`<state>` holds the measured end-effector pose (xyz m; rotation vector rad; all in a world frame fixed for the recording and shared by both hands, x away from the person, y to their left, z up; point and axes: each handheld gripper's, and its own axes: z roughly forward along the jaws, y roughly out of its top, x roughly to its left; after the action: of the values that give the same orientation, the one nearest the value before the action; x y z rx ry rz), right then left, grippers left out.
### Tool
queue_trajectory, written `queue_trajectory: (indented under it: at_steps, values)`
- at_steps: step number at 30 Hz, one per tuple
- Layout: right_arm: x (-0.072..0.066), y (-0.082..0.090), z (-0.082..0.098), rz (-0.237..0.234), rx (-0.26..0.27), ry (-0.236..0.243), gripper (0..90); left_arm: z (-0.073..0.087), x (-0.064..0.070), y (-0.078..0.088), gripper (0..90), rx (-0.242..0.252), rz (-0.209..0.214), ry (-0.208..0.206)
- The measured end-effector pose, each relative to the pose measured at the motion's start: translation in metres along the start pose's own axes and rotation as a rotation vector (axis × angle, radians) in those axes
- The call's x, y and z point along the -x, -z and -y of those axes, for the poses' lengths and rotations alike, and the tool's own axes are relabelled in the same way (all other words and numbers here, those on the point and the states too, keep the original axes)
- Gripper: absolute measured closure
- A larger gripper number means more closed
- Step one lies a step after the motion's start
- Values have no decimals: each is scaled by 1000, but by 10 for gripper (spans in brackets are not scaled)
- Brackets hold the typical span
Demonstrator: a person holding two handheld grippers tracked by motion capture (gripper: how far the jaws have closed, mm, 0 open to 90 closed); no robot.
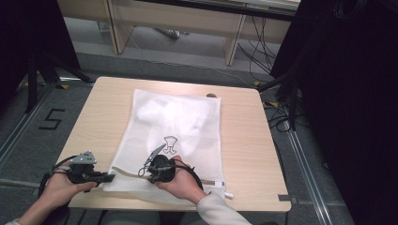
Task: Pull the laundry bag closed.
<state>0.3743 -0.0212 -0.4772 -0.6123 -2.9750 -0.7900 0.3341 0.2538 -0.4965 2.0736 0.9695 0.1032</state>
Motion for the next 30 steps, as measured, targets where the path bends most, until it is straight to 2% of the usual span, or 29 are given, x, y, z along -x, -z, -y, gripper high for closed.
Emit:
queue_trajectory:
  at_steps: [5, 6, 13, 17, 24, 25, 30]
  values:
    - [1, 1, 1, 4, -2, 1, 821, 0, 1, 0, 858, -2, -1, 9]
    - [1, 1, 2, 2, -2, 2, 821, 0, 0, 0, 858, 1, 1, -3]
    - [1, 3, 3, 7, -6, 1, 821, -1, -1, 1, 858, -16, 7, -8]
    - [1, 4, 4, -4, -8, -4, 821, -1, 0, 0, 857, -12, 3, -4]
    - [2, 6, 7, 6, -15, -7, 821, 0, 0, 0, 857, -1, 1, -7]
    - [3, 6, 8, 8, -14, -6, 821, 0, 0, 0, 857, -7, -1, 8]
    - [3, 8, 10, 13, -17, -9, 821, 0, 0, -1, 857, -1, -1, -4]
